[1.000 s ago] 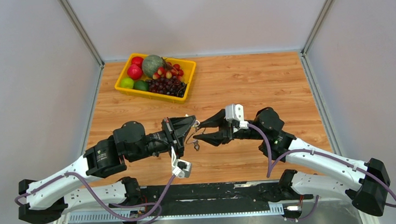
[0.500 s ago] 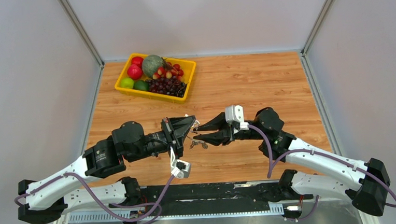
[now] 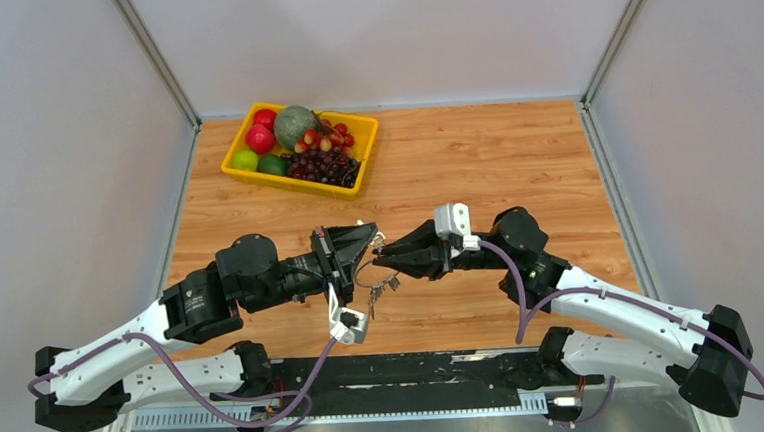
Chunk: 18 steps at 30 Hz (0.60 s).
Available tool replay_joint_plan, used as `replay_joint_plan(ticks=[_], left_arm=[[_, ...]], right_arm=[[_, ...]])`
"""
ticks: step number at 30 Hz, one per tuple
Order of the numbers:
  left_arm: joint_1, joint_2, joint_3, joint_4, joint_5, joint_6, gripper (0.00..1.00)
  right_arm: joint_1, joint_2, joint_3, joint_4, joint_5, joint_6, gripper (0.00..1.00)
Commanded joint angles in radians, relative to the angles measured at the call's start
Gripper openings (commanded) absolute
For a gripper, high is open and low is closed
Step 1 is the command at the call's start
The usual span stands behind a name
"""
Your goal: Remove the keys from the keyring
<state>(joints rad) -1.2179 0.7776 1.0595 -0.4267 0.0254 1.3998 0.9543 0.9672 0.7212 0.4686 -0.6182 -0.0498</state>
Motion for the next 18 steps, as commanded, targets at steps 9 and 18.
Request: replay_joint_plan(ticks=[9,18], left_arm=[[-0.007,-0.012,0.04,0.054,0.018,-0.009,0.0],[-0.007,-0.02,-0.007,0.073,-0.021,-0.004,0.0]], right_arm=[[0.002,-0.01,0.04,0.036,0.001,0.022,0.08],[0.002,0.017,0.116,-0.121,0.186,0.206,0.0]])
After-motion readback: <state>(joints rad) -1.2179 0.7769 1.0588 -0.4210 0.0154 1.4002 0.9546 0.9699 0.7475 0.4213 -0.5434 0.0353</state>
